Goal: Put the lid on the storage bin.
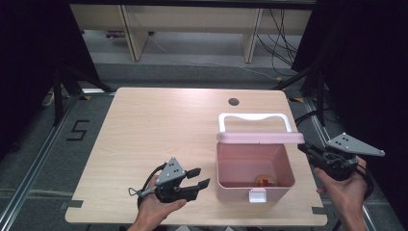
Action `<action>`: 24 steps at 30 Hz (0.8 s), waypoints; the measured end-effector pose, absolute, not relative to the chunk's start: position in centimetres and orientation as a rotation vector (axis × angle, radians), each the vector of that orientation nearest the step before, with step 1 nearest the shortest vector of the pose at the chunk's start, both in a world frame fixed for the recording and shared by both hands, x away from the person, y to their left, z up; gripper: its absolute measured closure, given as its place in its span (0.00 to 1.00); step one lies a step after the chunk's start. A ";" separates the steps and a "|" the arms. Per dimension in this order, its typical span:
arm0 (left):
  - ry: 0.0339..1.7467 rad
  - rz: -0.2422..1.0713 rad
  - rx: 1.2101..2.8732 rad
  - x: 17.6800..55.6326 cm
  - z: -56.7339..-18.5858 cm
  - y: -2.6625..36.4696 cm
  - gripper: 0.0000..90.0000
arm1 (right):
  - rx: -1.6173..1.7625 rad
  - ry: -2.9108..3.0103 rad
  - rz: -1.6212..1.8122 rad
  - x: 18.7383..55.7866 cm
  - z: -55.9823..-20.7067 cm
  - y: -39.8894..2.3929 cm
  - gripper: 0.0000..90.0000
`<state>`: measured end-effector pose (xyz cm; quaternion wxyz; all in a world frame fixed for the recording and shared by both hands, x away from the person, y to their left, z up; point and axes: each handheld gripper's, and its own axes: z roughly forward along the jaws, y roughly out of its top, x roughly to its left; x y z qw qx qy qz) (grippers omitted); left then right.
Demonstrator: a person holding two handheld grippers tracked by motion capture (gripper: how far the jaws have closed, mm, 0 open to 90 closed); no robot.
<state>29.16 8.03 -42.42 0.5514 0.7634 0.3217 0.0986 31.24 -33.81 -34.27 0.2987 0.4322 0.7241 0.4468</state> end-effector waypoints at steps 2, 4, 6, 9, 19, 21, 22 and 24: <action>0.773 0.241 1.818 29.0 -42.8 8.8 0.58 | 1.140 1.936 1.178 30.8 -34.5 -33.9 0.94; 0.777 0.239 1.811 29.1 -43.1 9.4 0.57 | 1.149 1.938 1.182 30.3 -34.9 -33.9 0.94; 0.792 0.249 1.830 29.0 -43.4 9.9 0.56 | 1.156 1.955 1.187 30.0 -35.2 -34.0 0.94; 0.795 0.239 1.835 28.9 -43.8 10.2 0.53 | 1.167 1.946 1.200 29.5 -35.9 -34.1 0.94; 0.790 0.238 1.874 28.4 -44.5 10.5 0.50 | 1.209 2.007 1.224 27.9 -38.3 -34.5 0.96; 0.790 0.237 1.875 28.3 -44.6 10.4 0.50 | 1.199 2.003 1.223 27.9 -38.4 -34.6 0.96; 0.785 0.238 1.876 28.3 -44.6 10.4 0.50 | 1.221 2.023 1.216 27.6 -38.8 -34.4 0.96; 0.784 0.231 1.876 28.2 -44.8 10.4 0.50 | 1.207 2.032 1.220 27.7 -39.2 -34.4 0.96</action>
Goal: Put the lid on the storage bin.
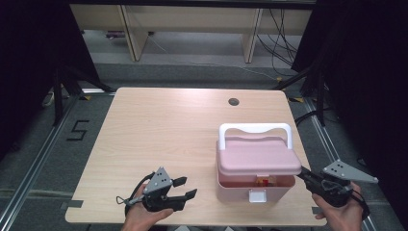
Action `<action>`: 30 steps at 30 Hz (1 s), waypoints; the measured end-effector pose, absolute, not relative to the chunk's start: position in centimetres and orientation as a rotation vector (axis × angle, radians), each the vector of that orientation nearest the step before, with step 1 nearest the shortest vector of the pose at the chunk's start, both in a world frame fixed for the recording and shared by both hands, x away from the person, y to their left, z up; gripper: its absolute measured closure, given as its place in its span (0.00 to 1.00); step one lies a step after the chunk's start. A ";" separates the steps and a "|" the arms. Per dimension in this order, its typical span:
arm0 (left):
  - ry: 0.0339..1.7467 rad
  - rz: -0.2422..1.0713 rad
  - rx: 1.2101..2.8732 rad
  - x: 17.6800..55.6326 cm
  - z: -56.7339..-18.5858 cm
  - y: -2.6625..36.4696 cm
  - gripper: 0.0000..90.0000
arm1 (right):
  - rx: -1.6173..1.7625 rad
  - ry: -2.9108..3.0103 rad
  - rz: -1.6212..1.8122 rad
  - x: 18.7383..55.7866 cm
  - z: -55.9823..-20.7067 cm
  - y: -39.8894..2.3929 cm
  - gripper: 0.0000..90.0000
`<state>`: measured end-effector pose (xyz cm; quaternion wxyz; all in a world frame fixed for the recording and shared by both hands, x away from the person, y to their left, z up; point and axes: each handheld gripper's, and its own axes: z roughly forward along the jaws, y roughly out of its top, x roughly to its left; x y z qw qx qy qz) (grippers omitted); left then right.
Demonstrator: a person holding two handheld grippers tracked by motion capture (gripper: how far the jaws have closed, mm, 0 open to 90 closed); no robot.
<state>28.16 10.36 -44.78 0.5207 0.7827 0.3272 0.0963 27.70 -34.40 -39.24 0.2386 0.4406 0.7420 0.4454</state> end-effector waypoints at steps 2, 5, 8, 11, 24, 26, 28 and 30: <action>0.781 0.231 1.886 28.1 -44.8 10.4 0.50 | 1.203 2.040 1.218 27.7 -39.5 -34.3 0.96; 0.785 0.229 1.888 28.0 -45.0 10.6 0.50 | 1.208 2.053 1.204 27.6 -39.8 -34.3 0.96; 0.782 0.224 1.881 28.1 -45.2 10.7 0.50 | 1.232 2.089 1.206 27.2 -40.1 -34.3 0.93; 0.793 0.230 1.895 28.0 -45.2 10.8 0.50 | 1.233 2.086 1.194 27.1 -40.1 -34.5 0.92; 0.799 0.222 1.890 28.1 -45.6 10.9 0.49 | 1.327 2.092 1.205 26.1 -40.2 -35.7 0.83; 0.804 0.225 1.904 28.1 -45.6 11.0 0.49 | 1.317 2.090 1.216 26.0 -40.3 -36.3 0.82; 0.804 0.226 1.905 28.1 -45.6 11.0 0.49 | 1.319 2.073 1.208 25.7 -40.3 -36.9 0.82; 0.801 0.223 1.903 28.1 -45.7 11.0 0.49 | 1.320 2.063 1.197 25.6 -40.5 -37.2 0.82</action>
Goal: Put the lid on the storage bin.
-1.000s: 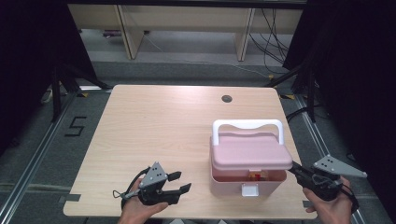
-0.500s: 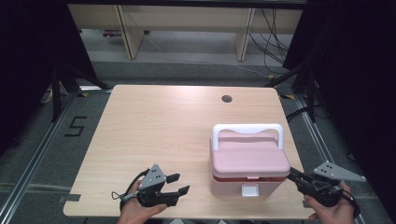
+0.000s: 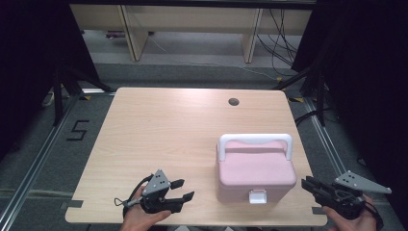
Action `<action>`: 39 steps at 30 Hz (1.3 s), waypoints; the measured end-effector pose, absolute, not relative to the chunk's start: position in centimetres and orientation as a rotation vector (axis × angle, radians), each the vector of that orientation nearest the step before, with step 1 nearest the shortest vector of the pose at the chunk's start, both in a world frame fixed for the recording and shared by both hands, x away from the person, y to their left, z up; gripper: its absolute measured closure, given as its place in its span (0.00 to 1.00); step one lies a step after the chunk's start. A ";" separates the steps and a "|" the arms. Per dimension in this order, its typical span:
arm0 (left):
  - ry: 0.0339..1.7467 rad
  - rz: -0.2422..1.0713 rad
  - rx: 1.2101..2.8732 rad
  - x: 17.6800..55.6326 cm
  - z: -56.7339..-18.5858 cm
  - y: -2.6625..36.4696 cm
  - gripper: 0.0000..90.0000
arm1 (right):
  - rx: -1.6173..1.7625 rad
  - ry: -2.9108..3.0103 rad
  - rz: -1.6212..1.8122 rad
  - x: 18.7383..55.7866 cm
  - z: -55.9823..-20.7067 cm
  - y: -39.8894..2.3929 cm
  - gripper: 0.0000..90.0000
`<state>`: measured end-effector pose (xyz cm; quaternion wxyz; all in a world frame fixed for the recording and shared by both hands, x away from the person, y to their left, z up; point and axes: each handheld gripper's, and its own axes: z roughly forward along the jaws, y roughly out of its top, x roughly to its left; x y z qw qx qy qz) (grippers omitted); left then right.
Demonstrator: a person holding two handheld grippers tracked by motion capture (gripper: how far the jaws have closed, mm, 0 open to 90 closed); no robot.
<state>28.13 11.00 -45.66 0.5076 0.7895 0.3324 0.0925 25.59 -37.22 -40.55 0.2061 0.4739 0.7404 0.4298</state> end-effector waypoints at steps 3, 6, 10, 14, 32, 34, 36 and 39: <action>0.803 0.228 1.905 28.1 -45.6 11.0 0.49 | 1.330 2.065 1.197 25.5 -41.0 -37.5 0.82; 0.801 0.230 1.894 28.1 -45.8 11.0 0.49 | 1.329 2.063 1.195 25.5 -41.6 -37.6 0.80; 0.805 0.234 1.894 28.0 -45.9 11.2 0.46 | 1.367 2.070 1.194 25.4 -42.1 -37.5 0.74; 0.794 0.239 1.884 28.0 -46.0 11.5 0.42 | 1.384 2.074 1.177 25.4 -42.7 -37.4 0.67; 0.777 0.284 1.892 27.3 -46.7 13.0 0.30 | 1.430 2.065 1.149 24.6 -45.0 -37.4 0.37; 0.768 0.286 1.896 27.3 -46.8 13.3 0.29 | 1.434 2.067 1.135 24.5 -45.3 -37.4 0.35; 0.768 0.295 1.903 27.2 -46.9 13.5 0.28 | 1.424 2.070 1.142 24.3 -45.6 -37.3 0.34; 0.763 0.296 1.907 27.1 -46.9 13.7 0.27 | 1.439 2.072 1.130 24.0 -45.9 -37.2 0.32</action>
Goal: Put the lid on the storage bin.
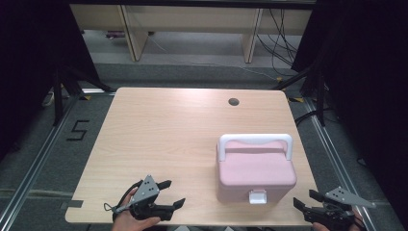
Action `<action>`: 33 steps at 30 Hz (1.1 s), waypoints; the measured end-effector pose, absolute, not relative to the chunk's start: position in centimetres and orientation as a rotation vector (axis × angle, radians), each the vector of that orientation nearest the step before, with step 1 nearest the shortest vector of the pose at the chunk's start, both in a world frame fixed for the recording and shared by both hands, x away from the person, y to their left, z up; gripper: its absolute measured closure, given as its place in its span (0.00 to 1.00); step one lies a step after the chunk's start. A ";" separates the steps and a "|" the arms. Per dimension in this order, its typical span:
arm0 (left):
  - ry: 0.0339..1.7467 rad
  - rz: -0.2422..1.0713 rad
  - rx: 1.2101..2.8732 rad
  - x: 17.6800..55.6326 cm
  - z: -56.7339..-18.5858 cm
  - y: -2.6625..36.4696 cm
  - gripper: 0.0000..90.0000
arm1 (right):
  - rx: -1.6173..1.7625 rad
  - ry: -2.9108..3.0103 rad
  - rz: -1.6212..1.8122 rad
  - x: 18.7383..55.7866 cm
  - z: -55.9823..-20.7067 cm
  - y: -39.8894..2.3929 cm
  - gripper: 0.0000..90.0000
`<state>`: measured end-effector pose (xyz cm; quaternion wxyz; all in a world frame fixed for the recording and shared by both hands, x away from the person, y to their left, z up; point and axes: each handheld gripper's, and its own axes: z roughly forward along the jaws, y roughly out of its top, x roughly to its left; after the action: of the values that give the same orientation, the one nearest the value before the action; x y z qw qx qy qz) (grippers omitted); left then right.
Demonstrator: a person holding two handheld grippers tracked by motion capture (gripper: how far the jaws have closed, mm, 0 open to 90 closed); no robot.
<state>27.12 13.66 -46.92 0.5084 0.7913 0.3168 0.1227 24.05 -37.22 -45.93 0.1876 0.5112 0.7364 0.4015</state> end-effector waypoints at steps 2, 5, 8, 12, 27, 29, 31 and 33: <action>0.757 0.297 1.904 27.0 -47.0 13.8 0.27 | 1.420 2.076 1.108 24.0 -46.0 -37.3 0.31; 0.757 0.315 1.911 26.7 -47.1 14.2 0.26 | 1.416 2.081 1.098 23.7 -46.5 -37.2 0.30; 0.743 0.314 1.918 26.5 -47.2 14.4 0.26 | 1.424 2.081 1.094 23.5 -46.7 -37.3 0.28; 0.739 0.316 1.922 26.2 -47.4 14.4 0.25 | 1.472 2.076 1.085 23.1 -46.9 -37.3 0.28; 0.718 0.333 1.962 25.5 -47.6 14.1 0.20 | 1.444 2.041 1.070 21.9 -47.6 -38.4 0.22; 0.727 0.323 1.948 25.5 -47.8 14.0 0.18 | 1.429 2.036 1.065 21.6 -47.5 -38.5 0.21; 0.710 0.334 1.980 25.5 -47.7 14.1 0.18 | 1.434 2.038 1.071 21.4 -47.6 -38.6 0.20; 0.713 0.323 1.957 25.4 -47.8 13.9 0.18 | 1.474 2.032 1.066 21.2 -47.6 -38.5 0.20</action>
<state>25.41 13.93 -47.81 0.4942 0.8072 0.2941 0.1332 21.16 -38.45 -47.63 0.2056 0.5288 0.7293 0.3824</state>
